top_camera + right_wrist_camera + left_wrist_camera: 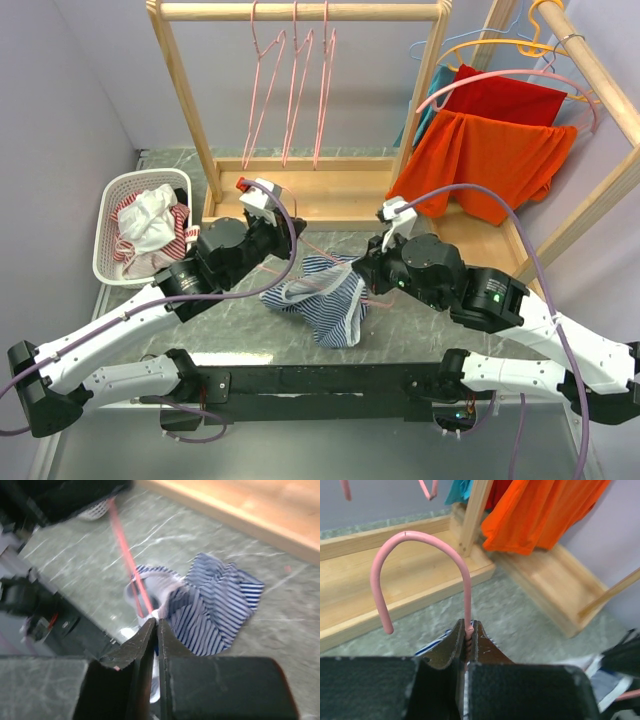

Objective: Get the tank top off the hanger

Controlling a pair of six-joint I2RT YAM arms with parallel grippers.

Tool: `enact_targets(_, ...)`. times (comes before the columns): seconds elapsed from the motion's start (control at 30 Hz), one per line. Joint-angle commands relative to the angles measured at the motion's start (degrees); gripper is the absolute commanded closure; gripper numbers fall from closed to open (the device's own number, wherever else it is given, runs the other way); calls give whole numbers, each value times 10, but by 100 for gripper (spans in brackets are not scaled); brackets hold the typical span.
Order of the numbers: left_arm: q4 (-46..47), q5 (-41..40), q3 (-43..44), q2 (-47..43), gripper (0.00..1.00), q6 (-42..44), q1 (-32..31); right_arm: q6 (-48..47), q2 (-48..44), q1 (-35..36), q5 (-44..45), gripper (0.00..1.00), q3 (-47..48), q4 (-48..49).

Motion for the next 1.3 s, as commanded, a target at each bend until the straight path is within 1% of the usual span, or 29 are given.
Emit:
enact_targets(0.0, -25, -4, -13, -1, 99, 18, -1, 14, -33, -9, 88, 100, 3, 27)
enact_targets(0.13, -27, -11, -15, -2, 99, 18, -1, 32, -46, -11, 127, 100, -1, 28)
enact_targets(0.2, -31, -11, -17, -4, 99, 17, -2, 31, -47, -12, 125, 100, -1, 27)
enact_targets(0.27, -31, -25, -20, -10, 99, 18, -2, 38, -45, -14, 129, 100, 5, 3)
enact_targets(0.3, -35, -38, -17, -11, 99, 18, -1, 39, -45, -14, 127, 100, 8, -8)
enact_targets(0.33, -43, -60, -13, -8, 99, 17, -2, 45, -41, -14, 131, 100, 16, -41)
enact_targets(0.4, -69, -122, 3, -6, 99, 27, -2, 63, -43, -13, 134, 100, 20, -75)
enact_targets(0.43, -75, -143, 9, -7, 99, 31, -1, 67, -47, -14, 124, 100, 17, -104)
enact_targets(0.47, -82, -188, 15, -8, 99, 36, 0, 76, -51, -13, 114, 100, 15, -119)
enact_targets(0.57, -97, -224, 35, -15, 99, 40, 16, 102, -63, -14, 71, 100, -8, -159)
enact_targets(0.6, -100, -217, 41, -19, 99, 42, 20, 102, -66, -14, 57, 100, -17, -159)
enact_targets(0.63, -94, -208, 42, -25, 99, 44, 23, 104, -72, -14, 22, 100, -39, -150)
enact_targets(0.7, -95, -200, 45, -29, 99, 41, 24, 104, -71, -14, -1, 100, -58, -138)
enact_targets(0.73, -95, -193, 48, -31, 99, 41, 25, 106, -62, -14, -9, 95, -68, -131)
enact_targets(0.77, -97, -188, 50, -32, 99, 41, 24, 108, -55, -13, -8, 79, -68, -130)
enact_targets(0.8, -98, -178, 52, -33, 99, 41, 24, 110, -48, -13, 0, 70, -64, -131)
enact_targets(0.83, -98, -173, 54, -34, 99, 41, 25, 111, -39, -13, 6, 57, -55, -128)
enact_targets(0.87, -97, -165, 54, -36, 99, 46, 24, 102, -37, -13, 15, 41, -49, -125)
enact_targets(0.97, -85, -124, 46, -50, 99, 64, 25, 84, -39, -14, 52, 32, -21, -107)
enact_targets(1.03, -81, -104, 40, -60, 99, 72, 24, 57, -51, -14, 73, 30, -2, -83)
enact_targets(1.13, -75, -84, 29, -73, 99, 86, 24, 9, -63, -14, 43, 30, 11, -39)
enact_targets(1.17, -72, -64, 22, -77, 99, 92, 24, -3, -65, -15, 31, 30, 12, -29)
enact_targets(1.27, -61, -25, 12, -87, 99, 98, 24, -44, -62, -15, -29, 30, 15, -1)
